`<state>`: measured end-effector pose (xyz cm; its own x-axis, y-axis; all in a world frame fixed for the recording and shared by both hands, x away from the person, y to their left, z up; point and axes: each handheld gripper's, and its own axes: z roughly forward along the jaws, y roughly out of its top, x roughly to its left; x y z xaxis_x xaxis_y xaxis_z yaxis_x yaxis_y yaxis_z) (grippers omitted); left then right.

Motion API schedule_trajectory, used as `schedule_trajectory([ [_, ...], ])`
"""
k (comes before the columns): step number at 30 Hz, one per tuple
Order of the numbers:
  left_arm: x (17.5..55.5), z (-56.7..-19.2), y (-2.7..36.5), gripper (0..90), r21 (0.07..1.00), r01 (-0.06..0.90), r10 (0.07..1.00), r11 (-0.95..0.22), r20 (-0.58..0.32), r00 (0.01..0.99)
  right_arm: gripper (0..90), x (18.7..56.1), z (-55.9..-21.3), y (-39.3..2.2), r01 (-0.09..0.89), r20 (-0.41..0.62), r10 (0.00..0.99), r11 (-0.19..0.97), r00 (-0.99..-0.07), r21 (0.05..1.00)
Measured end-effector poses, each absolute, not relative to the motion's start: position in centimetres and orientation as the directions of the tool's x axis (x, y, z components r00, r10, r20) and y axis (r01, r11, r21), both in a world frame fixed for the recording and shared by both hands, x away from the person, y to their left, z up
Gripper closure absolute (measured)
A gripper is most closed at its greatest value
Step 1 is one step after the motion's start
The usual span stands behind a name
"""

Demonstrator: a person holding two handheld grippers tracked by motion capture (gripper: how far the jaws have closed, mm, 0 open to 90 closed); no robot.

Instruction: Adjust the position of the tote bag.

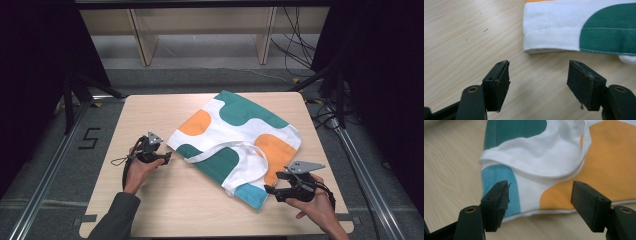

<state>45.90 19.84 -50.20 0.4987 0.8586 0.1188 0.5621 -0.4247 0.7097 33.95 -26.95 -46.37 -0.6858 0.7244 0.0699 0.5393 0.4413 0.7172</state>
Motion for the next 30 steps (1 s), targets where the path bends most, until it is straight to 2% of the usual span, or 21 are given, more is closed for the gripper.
schedule_trajectory([
  [3,46.4,-50.3,19.7,32.8,0.709,0.56,0.859,-0.429,0.127,0.496,31.4,33.7,-46.3,-27.2,0.536,0.059,0.733,0.437,-0.677,0.722],
  [4,46.9,-50.5,19.5,33.3,0.705,0.559,0.857,-0.437,0.138,0.496,31.4,33.5,-46.3,-27.0,0.551,0.098,0.734,0.408,-0.672,0.728],
  [7,47.4,-50.7,19.3,33.6,0.705,0.567,0.864,-0.427,0.133,0.485,31.4,33.4,-46.3,-27.2,0.56,0.088,0.746,0.411,-0.66,0.719],
  [9,48.0,-50.9,19.0,35.2,0.701,0.565,0.861,-0.435,0.142,0.488,31.4,33.2,-46.2,-27.2,0.564,0.119,0.736,0.394,-0.666,0.726],
  [11,48.3,-51.1,18.9,36.7,0.713,0.562,0.865,-0.419,0.126,0.485,31.4,33.5,-46.3,-27.6,0.531,0.057,0.735,0.43,-0.675,0.73],
  [13,48.4,-51.2,18.8,37.4,0.718,0.564,0.868,-0.407,0.112,0.484,31.5,33.5,-46.3,-27.7,0.532,0.061,0.737,0.426,-0.674,0.732],
  [14,48.5,-51.3,18.7,39.4,0.728,0.557,0.866,-0.399,0.101,0.489,31.5,33.5,-46.3,-27.6,0.526,0.08,0.72,0.423,-0.69,0.738],
  [15,48.5,-51.4,18.7,44.1,0.732,0.554,0.862,-0.397,0.09,0.499,31.5,33.3,-46.3,-27.6,0.538,0.082,0.726,0.424,-0.683,0.729],
  [16,48.6,-51.4,18.7,44.9,0.734,0.549,0.859,-0.399,0.09,0.504,31.5,33.0,-46.2,-27.4,0.555,0.09,0.742,0.409,-0.664,0.724],
  [18,49.0,-51.4,18.5,45.7,0.731,0.536,0.85,-0.423,0.115,0.514,31.4,32.7,-46.1,-27.3,0.557,0.101,0.738,0.404,-0.667,0.725],
  [20,49.4,-51.3,18.1,50.4,0.727,0.522,0.839,-0.446,0.137,0.527,30.0,32.7,-46.3,-27.0,0.519,0.084,0.713,0.418,-0.696,0.746],
  [21,49.5,-51.3,18.0,54.7,0.723,0.52,0.837,-0.454,0.147,0.527,28.9,32.2,-46.1,-26.7,0.553,0.1,0.729,0.414,-0.677,0.724],
  [22,49.6,-51.1,18.0,63.7,0.725,0.522,0.849,-0.449,0.165,0.502,28.2,32.1,-46.3,-26.5,0.521,0.056,0.721,0.443,-0.691,0.729],
  [24,49.6,-51.1,18.1,73.8,0.729,0.526,0.856,-0.439,0.161,0.491,27.4,31.5,-46.4,-25.8,0.511,0.067,0.698,0.451,-0.713,0.732],
  [25,49.5,-51.0,18.1,73.8,0.729,0.525,0.858,-0.439,0.166,0.487,27.4,31.5,-46.4,-25.8,0.511,0.067,0.698,0.451,-0.713,0.732],
  [27,49.3,-50.9,18.0,81.7,0.726,0.511,0.853,-0.46,0.202,0.481,26.3,31.2,-46.9,-24.8,0.486,0.042,0.675,0.485,-0.736,0.727],
  [30,49.2,-50.8,17.9,82.0,0.725,0.499,0.846,-0.475,0.221,0.485,26.2,31.0,-47.1,-24.3,0.488,0.035,0.671,0.502,-0.741,0.715],
])
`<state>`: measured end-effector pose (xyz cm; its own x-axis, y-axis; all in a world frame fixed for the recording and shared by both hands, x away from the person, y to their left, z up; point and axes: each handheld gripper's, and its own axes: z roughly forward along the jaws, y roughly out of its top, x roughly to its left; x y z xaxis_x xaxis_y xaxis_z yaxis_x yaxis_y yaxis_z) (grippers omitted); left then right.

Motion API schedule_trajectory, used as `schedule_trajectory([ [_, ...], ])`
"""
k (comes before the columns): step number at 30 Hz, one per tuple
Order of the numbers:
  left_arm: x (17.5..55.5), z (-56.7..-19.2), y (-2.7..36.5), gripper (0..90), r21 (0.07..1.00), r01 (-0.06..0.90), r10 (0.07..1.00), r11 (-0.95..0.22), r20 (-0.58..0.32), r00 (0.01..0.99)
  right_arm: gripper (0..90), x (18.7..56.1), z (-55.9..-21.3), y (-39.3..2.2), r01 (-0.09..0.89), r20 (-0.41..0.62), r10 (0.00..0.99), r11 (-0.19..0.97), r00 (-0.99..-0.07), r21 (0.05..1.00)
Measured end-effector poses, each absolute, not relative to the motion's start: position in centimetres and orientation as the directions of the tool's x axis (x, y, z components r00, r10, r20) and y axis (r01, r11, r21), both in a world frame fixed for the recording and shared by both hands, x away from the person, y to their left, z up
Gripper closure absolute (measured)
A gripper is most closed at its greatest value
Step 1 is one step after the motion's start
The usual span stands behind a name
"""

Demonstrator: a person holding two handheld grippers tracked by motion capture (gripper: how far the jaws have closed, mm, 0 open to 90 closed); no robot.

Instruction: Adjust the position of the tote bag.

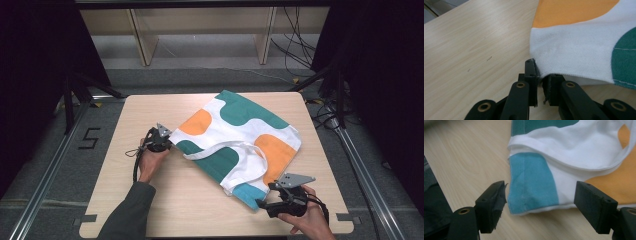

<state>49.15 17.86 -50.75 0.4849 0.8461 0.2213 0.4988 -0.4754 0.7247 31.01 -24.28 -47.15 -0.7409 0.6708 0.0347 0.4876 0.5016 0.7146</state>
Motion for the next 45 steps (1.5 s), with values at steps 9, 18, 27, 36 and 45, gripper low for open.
schedule_trajectory([
  [9,44.8,-49.8,17.6,82.5,0.712,0.468,0.795,-0.524,0.212,0.569,26.5,31.5,-47.6,-24.9,0.505,0.025,0.697,0.494,-0.717,0.707],
  [18,37.7,-48.9,16.0,82.3,0.705,0.424,0.748,-0.568,0.228,0.623,27.4,31.6,-47.7,-25.6,0.547,0.067,0.718,0.464,-0.693,0.697],
  [27,33.3,-49.5,15.2,82.2,0.707,0.424,0.745,-0.566,0.219,0.629,26.0,31.6,-48.6,-25.8,0.617,0.143,0.76,0.386,-0.634,0.685],
  [36,29.4,-49.9,15.0,81.8,0.689,0.412,0.715,-0.596,0.222,0.663,42.5,31.7,-48.8,-25.9,0.611,0.153,0.757,0.372,-0.635,0.699],
  [45,29.7,-50.8,14.9,52.4,0.666,0.418,0.709,-0.618,0.242,0.662,41.8,31.9,-48.8,-26.1,0.612,0.155,0.756,0.372,-0.636,0.698],
])
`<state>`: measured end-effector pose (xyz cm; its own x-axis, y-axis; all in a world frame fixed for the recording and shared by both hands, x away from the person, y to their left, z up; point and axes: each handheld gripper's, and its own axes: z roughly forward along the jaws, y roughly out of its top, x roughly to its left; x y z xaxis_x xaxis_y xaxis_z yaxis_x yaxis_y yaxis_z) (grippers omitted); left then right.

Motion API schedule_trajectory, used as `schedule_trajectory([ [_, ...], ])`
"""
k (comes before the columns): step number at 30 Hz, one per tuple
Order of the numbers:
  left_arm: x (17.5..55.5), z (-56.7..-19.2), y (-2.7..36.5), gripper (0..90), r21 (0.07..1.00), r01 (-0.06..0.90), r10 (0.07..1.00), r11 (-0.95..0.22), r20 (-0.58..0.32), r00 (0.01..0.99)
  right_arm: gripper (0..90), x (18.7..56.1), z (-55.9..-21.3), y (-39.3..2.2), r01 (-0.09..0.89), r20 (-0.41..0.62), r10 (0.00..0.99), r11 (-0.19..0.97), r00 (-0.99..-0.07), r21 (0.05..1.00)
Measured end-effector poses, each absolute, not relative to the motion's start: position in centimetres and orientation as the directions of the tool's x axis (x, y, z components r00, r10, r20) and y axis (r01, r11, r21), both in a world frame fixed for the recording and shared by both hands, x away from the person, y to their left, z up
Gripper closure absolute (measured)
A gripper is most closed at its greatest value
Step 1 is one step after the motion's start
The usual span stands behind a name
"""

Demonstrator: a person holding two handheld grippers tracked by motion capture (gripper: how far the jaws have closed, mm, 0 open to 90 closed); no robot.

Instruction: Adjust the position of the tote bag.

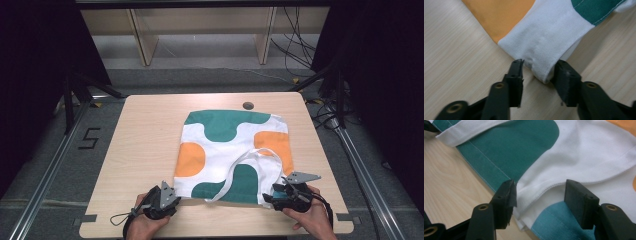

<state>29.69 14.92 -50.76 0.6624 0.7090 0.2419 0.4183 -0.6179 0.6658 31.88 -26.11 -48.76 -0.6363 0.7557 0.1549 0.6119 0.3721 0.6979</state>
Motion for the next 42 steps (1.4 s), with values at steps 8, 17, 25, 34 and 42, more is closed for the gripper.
schedule_trajectory([
  [8,30.4,-49.9,13.1,42.5,0.667,0.322,0.657,-0.672,0.336,0.675,37.9,31.8,-48.8,-26.0,0.633,0.206,0.754,0.333,-0.624,0.699],
  [17,32.6,-49.5,12.6,51.3,0.698,0.312,0.643,-0.645,0.275,0.715,28.3,32.0,-48.0,-26.9,0.619,0.167,0.76,0.358,-0.628,0.699],
  [25,35.5,-47.1,13.9,81.6,0.809,0.394,0.693,-0.438,0.025,0.72,22.3,30.8,-47.2,-28.6,0.568,0.092,0.742,0.42,-0.664,0.708],
  [34,36.4,-46.6,14.5,82.2,0.826,0.422,0.702,-0.373,-0.046,0.71,17.0,30.5,-48.1,-28.1,0.493,-0.072,0.705,0.561,-0.706,0.666],
  [42,36.3,-46.3,14.7,80.9,0.819,0.42,0.696,-0.39,-0.037,0.717,25.1,30.9,-48.4,-27.8,0.506,-0.113,0.732,0.565,-0.672,0.652],
])
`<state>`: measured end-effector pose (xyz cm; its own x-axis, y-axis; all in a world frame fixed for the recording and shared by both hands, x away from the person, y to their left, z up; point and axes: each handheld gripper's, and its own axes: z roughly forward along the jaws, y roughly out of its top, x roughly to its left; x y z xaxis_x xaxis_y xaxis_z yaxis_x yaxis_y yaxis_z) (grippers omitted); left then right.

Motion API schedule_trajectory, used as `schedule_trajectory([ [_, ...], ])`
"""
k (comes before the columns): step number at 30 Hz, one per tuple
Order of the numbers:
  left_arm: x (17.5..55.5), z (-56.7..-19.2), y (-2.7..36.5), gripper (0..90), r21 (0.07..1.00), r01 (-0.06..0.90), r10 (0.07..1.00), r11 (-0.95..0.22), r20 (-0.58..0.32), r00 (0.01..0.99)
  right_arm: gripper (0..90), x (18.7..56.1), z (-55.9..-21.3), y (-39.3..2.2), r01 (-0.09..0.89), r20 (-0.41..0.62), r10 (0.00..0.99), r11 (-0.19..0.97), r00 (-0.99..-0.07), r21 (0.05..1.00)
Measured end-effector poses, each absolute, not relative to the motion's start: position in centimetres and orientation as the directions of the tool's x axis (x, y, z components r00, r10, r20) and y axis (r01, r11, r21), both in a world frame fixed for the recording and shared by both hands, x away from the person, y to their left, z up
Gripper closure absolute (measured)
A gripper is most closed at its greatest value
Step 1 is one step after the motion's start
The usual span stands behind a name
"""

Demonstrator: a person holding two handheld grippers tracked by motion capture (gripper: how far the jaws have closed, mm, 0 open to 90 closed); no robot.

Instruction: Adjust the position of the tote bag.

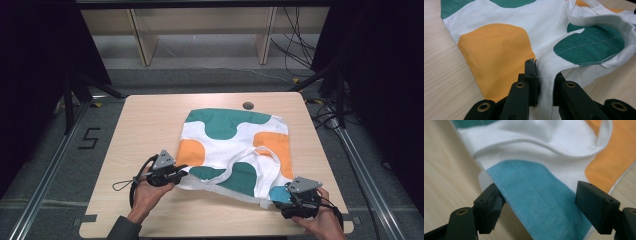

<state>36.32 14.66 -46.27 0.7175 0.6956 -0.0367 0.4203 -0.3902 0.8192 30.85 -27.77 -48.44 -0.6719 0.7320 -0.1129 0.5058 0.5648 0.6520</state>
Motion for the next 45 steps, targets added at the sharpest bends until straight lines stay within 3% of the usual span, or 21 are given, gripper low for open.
schedule_trajectory([
  [2,36.2,-46.3,14.6,80.7,0.821,0.423,0.69,-0.385,-0.048,0.722,34.9,31.2,-48.3,-28.3,0.517,-0.084,0.752,0.525,-0.654,0.677],
  [3,36.1,-46.3,14.7,80.3,0.82,0.405,0.681,-0.404,-0.026,0.732,38.4,31.6,-48.2,-29.1,0.478,-0.143,0.739,0.557,-0.658,0.679],
  [5,35.9,-46.6,14.7,79.8,0.818,0.396,0.675,-0.416,-0.014,0.738,40.8,31.4,-47.8,-29.1,0.507,-0.078,0.782,0.473,-0.619,0.721],
  [9,35.3,-47.3,14.5,78.6,0.8,0.4,0.68,-0.448,0.014,0.733,43.1,31.6,-48.0,-29.0,0.485,-0.147,0.763,0.534,-0.629,0.693],
  [10,35.2,-47.4,14.6,78.1,0.797,0.392,0.676,-0.46,0.028,0.736,47.5,31.9,-48.3,-29.0,0.474,-0.173,0.753,0.557,-0.635,0.683],
  [11,35.1,-47.7,14.5,76.4,0.788,0.386,0.671,-0.48,0.045,0.74,57.6,32.2,-48.6,-29.1,0.469,-0.182,0.746,0.568,-0.641,0.676],
  [13,35.0,-47.8,14.4,75.5,0.783,0.379,0.668,-0.494,0.063,0.741,62.3,32.3,-48.6,-29.2,0.459,-0.188,0.741,0.572,-0.645,0.68],
  [14,34.9,-47.9,14.3,72.2,0.768,0.365,0.668,-0.526,0.107,0.736,73.0,32.4,-48.3,-29.3,0.457,-0.175,0.744,0.559,-0.645,0.692],
  [19,34.5,-48.2,14.6,67.8,0.75,0.347,0.655,-0.563,0.148,0.741,85.8,32.1,-46.9,-29.9,0.401,-0.165,0.755,0.504,-0.635,0.765],
  [23,33.8,-49.3,15.1,65.9,0.718,0.375,0.663,-0.586,0.159,0.731,86.7,32.2,-46.1,-29.7,0.353,-0.188,0.741,0.507,-0.645,0.786],
  [31,33.0,-49.2,14.6,85.0,0.693,0.344,0.641,-0.633,0.22,0.735,86.0,32.1,-46.0,-29.7,0.346,-0.179,0.733,0.503,-0.656,0.792],
  [36,31.3,-48.7,14.0,85.6,0.684,0.322,0.605,-0.654,0.218,0.766,85.7,32.3,-46.2,-30.4,0.373,-0.156,0.75,0.484,-0.642,0.792],
  [37,30.9,-48.8,13.9,85.8,0.696,0.329,0.608,-0.638,0.194,0.77,85.6,32.0,-46.2,-30.3,0.419,-0.102,0.766,0.452,-0.635,0.787],
  [45,27.9,-48.0,13.7,86.0,0.683,0.291,0.561,-0.67,0.209,0.801,84.9,32.7,-46.5,-31.0,0.395,-0.124,0.75,0.472,-0.65,0.788],
])
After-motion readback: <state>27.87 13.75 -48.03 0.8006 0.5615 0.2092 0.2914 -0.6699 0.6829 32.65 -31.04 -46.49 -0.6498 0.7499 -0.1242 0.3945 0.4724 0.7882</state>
